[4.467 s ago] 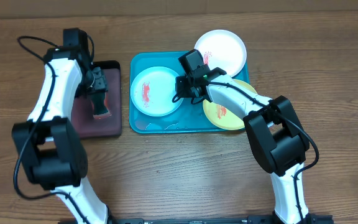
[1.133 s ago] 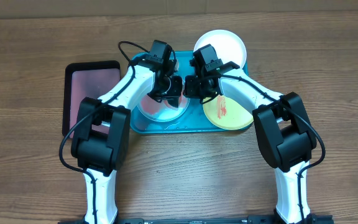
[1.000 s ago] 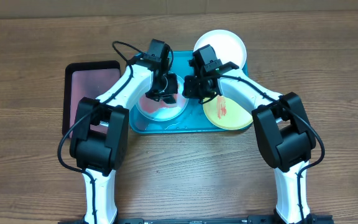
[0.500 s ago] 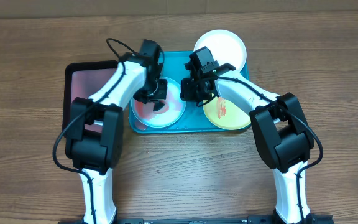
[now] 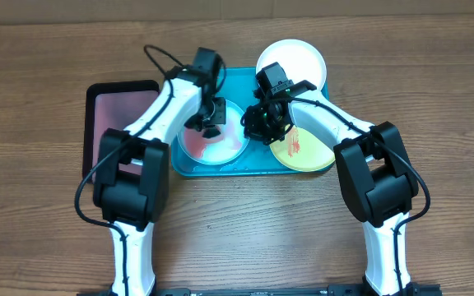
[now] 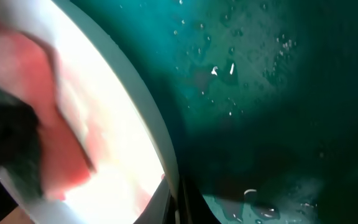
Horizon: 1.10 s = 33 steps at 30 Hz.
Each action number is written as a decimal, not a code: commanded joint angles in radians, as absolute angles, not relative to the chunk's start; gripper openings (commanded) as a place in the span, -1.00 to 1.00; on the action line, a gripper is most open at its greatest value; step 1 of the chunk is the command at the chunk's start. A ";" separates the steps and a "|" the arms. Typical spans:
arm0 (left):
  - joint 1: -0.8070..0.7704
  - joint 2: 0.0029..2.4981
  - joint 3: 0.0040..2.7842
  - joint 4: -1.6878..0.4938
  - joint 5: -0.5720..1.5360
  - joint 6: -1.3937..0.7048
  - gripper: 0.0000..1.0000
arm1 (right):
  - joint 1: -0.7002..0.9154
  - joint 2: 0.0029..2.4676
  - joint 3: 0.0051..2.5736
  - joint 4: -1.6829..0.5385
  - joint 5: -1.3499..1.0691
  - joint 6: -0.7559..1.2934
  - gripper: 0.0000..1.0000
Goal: Clean dirty plates on tray and stack at the side
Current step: 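Scrub the white plate with the sponge while right gripper holds its rim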
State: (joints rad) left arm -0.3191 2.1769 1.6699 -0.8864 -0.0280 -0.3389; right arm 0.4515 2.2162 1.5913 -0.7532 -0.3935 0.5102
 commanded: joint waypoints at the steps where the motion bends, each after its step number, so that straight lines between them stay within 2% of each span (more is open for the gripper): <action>1: -0.368 2.201 1.728 -0.924 -0.417 -0.401 -0.92 | 0.451 2.234 1.583 -0.772 -0.383 0.528 -0.93; 4: -0.397 2.201 1.730 -0.945 -0.471 -0.400 -0.92 | 0.451 2.234 1.583 -0.770 -0.383 0.528 -0.93; 8: -0.414 2.203 1.730 -0.995 -0.412 -0.399 -0.92 | 0.451 2.234 1.583 -0.770 -0.383 0.528 -0.93; 16: -0.398 2.203 1.725 -1.089 0.053 -0.282 -0.92 | 0.451 2.234 1.583 -0.775 -0.376 0.524 -0.93; 21: -0.400 2.203 1.725 -1.018 0.356 -0.104 -0.92 | 0.451 2.234 1.583 -0.776 -0.376 0.524 -0.93; 27: -0.390 2.203 1.725 -0.863 0.284 -0.183 -0.92 | 0.451 2.234 1.583 -0.777 -0.376 0.524 -0.93; 33: -0.379 2.203 1.725 -0.825 -0.086 -0.318 -0.92 | 0.451 2.234 1.583 -0.778 -0.376 0.524 -0.93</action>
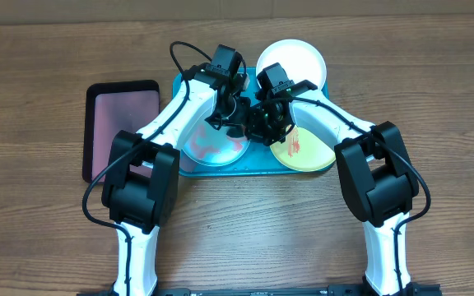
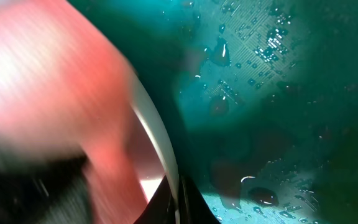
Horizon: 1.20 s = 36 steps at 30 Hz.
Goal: Clean dirty plates on tray and stack at the side
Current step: 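Scrub the white plate with the sponge while right gripper holds its rim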
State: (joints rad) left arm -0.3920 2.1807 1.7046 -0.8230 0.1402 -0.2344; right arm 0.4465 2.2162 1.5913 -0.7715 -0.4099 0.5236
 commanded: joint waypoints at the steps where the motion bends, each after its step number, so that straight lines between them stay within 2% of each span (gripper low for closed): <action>1: -0.377 2.203 1.725 -0.838 -0.167 -0.333 -0.91 | 0.451 2.234 1.583 -0.778 -0.376 0.524 -0.93; 6: -0.373 2.203 1.725 -0.954 -0.474 -0.404 -0.92 | 0.451 2.234 1.583 -0.777 -0.376 0.524 -0.93; 10: -0.373 2.203 1.725 -1.044 -0.500 -0.403 -0.91 | 0.451 2.234 1.583 -0.777 -0.376 0.524 -0.93; 12: -0.373 2.203 1.725 -1.073 -0.388 -0.338 -0.92 | 0.451 2.234 1.583 -0.777 -0.376 0.524 -0.93; 19: -0.374 2.203 1.725 -1.075 0.226 0.020 -0.91 | 0.451 2.234 1.583 -0.781 -0.376 0.524 -0.93; 22: -0.374 2.203 1.725 -1.029 0.281 0.052 -0.92 | 0.451 2.234 1.583 -0.782 -0.376 0.524 -0.93; 25: -0.372 2.203 1.725 -0.934 0.187 -0.028 -0.91 | 0.451 2.234 1.583 -0.785 -0.376 0.524 -0.93; 29: -0.372 2.203 1.725 -0.873 -0.128 -0.222 -0.92 | 0.451 2.234 1.583 -0.785 -0.376 0.524 -0.93; 32: -0.371 2.203 1.725 -0.904 -0.408 -0.383 -0.92 | 0.451 2.234 1.583 -0.784 -0.376 0.524 -0.93; 36: -0.371 2.203 1.725 -0.989 -0.528 -0.435 -0.92 | 0.451 2.234 1.583 -0.784 -0.376 0.524 -0.93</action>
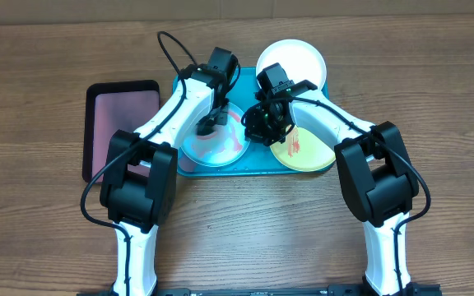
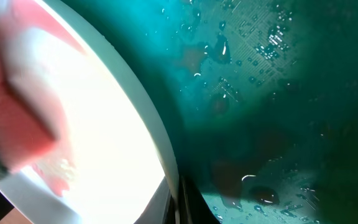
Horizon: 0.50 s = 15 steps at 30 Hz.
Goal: Clean dirty plates on tray and stack at the side
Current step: 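Scrub the white plate with the sponge while right gripper holds its rim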
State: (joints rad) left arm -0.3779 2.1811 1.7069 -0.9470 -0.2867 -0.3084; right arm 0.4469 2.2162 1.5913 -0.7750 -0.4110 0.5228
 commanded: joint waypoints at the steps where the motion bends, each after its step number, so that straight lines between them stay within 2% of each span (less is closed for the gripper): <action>1: -0.371 2.203 1.725 -1.014 -0.527 -0.434 -0.91 | 0.451 2.234 1.583 -0.783 -0.376 0.524 -0.93; 6: -0.372 2.203 1.720 -1.104 -0.372 -0.385 -0.92 | 0.451 2.234 1.583 -0.783 -0.376 0.524 -0.93; 13: -0.376 2.203 1.608 -0.992 -0.135 -0.277 -0.91 | 0.451 2.234 1.583 -0.784 -0.376 0.524 -0.93; 15: -0.376 2.203 1.586 -0.938 0.073 -0.147 -0.92 | 0.451 2.234 1.583 -0.784 -0.376 0.524 -0.93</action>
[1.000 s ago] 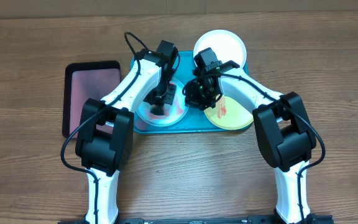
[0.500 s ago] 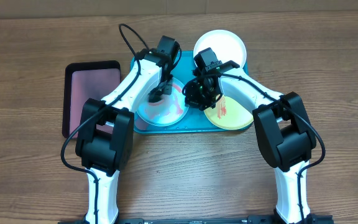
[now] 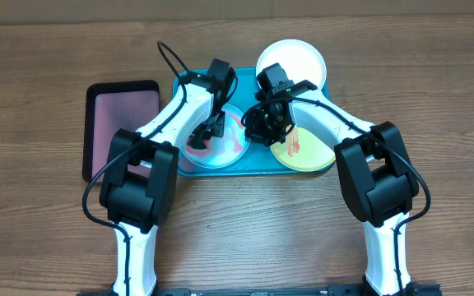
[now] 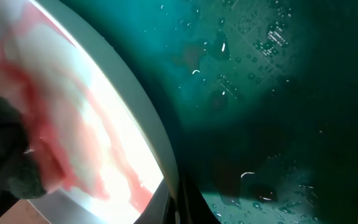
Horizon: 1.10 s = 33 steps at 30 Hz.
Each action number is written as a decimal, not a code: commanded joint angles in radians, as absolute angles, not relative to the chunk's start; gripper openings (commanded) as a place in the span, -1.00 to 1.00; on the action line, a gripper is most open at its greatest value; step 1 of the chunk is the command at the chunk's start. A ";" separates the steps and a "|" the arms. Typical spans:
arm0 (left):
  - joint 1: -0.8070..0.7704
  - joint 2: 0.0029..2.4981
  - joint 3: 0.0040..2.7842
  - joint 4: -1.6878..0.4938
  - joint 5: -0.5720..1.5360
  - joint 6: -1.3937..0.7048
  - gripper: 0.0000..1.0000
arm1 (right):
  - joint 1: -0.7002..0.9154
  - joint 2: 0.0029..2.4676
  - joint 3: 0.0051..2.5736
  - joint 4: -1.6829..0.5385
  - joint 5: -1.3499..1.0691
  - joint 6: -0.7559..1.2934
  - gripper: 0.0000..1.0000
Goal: Clean dirty plates on tray and stack at the side
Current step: 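Scrub the white plate with the sponge while right gripper holds its rim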
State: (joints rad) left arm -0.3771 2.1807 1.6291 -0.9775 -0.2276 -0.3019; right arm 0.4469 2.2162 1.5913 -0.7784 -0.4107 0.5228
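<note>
A pale plate (image 3: 220,144) smeared with red lies in the left half of the teal tray (image 3: 245,168). My left gripper (image 3: 208,130) is down on its upper left part, shut on a dark sponge (image 4: 14,168) that rests on the red streaks. My right gripper (image 3: 259,125) is shut on this plate's right rim (image 4: 157,134); its fingertips (image 4: 178,199) pinch the edge at the bottom of the right wrist view. A yellow plate (image 3: 301,150) with red stains lies in the tray's right half.
A clean white plate (image 3: 293,59) sits at the tray's back right corner, partly over its edge. A dark mat with a pink face (image 3: 120,123) lies left of the tray. Water drops (image 4: 253,37) cover the tray floor.
The left gripper with the sponge has shifted a little toward the near left of the pale plate. Red streaks now spread over the plate's right part. The right gripper has not moved.
The left gripper stood over the plate's middle with the sponge. Then it was at the plate's far right, close to the right gripper. Then it was back over the middle, and now slightly nearer. The right gripper held the rim throughout; the red has been smeared about.
</note>
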 commanded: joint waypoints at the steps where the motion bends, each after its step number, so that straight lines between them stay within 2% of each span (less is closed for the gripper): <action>1: -0.376 2.203 1.586 -0.924 0.148 -0.096 -0.92 | 0.451 2.234 1.583 -0.783 -0.376 0.524 -0.93; 5: -0.376 2.203 1.587 -0.844 0.422 0.052 -0.91 | 0.451 2.234 1.583 -0.783 -0.376 0.524 -0.93; 9: -0.368 2.203 1.587 -0.768 0.466 0.046 -0.92 | 0.451 2.234 1.583 -0.783 -0.376 0.524 -0.93; 14: -0.356 2.203 1.587 -0.729 0.039 -0.224 -0.91 | 0.451 2.234 1.583 -0.783 -0.376 0.523 -0.93; 19: -0.356 2.203 1.586 -0.820 -0.404 -0.476 -0.92 | 0.451 2.234 1.583 -0.783 -0.376 0.523 -0.93; 23: -0.355 2.203 1.586 -0.920 -0.500 -0.595 -0.92 | 0.451 2.234 1.583 -0.782 -0.376 0.523 -0.93; 26: -0.354 2.203 1.586 -0.965 -0.452 -0.600 -0.92 | 0.451 2.234 1.583 -0.781 -0.376 0.523 -0.93; 28: -0.355 2.203 1.586 -0.971 -0.344 -0.535 -0.92 | 0.451 2.234 1.583 -0.781 -0.376 0.523 -0.93; 33: -0.354 2.203 1.586 -0.957 0.220 -0.138 -0.92 | 0.451 2.234 1.583 -0.781 -0.376 0.523 -0.93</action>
